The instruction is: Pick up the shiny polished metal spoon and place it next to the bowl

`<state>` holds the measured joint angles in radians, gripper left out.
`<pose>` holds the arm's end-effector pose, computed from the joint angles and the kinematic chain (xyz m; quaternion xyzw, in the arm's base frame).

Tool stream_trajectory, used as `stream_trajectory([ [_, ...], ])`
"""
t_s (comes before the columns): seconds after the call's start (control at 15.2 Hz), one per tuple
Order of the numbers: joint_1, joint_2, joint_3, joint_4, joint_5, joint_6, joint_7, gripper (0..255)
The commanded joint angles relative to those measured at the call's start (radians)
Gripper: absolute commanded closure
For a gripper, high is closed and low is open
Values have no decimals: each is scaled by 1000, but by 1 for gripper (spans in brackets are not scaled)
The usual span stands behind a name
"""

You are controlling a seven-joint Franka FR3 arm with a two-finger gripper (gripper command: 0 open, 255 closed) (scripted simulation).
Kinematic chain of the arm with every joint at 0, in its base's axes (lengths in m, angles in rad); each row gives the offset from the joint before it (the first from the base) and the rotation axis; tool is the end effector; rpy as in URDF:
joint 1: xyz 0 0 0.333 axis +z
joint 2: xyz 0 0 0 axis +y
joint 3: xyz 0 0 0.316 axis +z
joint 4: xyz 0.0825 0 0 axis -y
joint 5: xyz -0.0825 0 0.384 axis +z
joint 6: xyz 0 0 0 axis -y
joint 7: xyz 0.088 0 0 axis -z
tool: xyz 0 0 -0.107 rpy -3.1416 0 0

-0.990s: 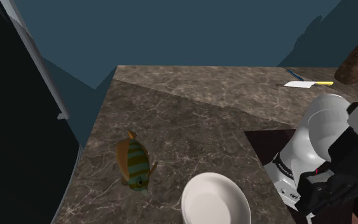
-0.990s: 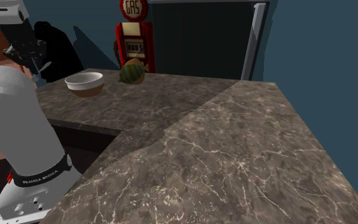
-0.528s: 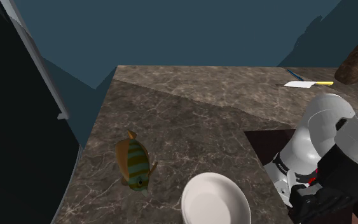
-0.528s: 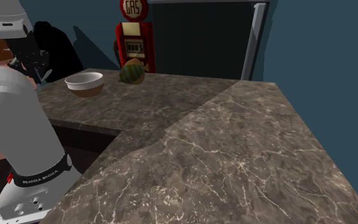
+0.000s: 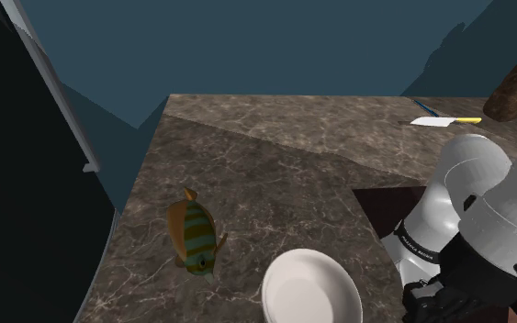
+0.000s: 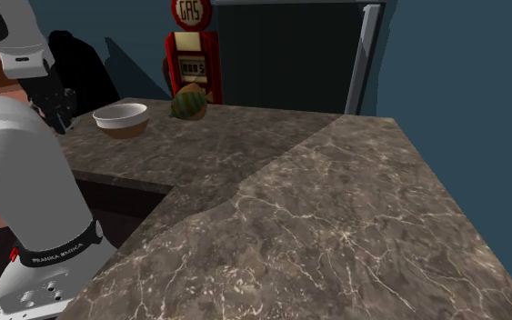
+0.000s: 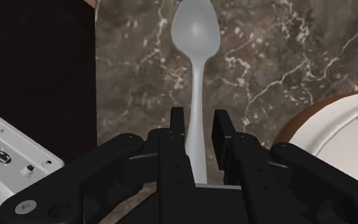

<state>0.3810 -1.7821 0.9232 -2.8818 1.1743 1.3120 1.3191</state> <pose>-0.0100 0.2680 0.3987 -0.9411 0.3221 0.0439 0.0934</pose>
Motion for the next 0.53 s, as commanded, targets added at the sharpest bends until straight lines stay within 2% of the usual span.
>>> stream_trajectory([
  [0.0,25,-2,33,-22,24,22,6,255],
  [0.46,116,-2,168,-90,135,84,35,255],
])
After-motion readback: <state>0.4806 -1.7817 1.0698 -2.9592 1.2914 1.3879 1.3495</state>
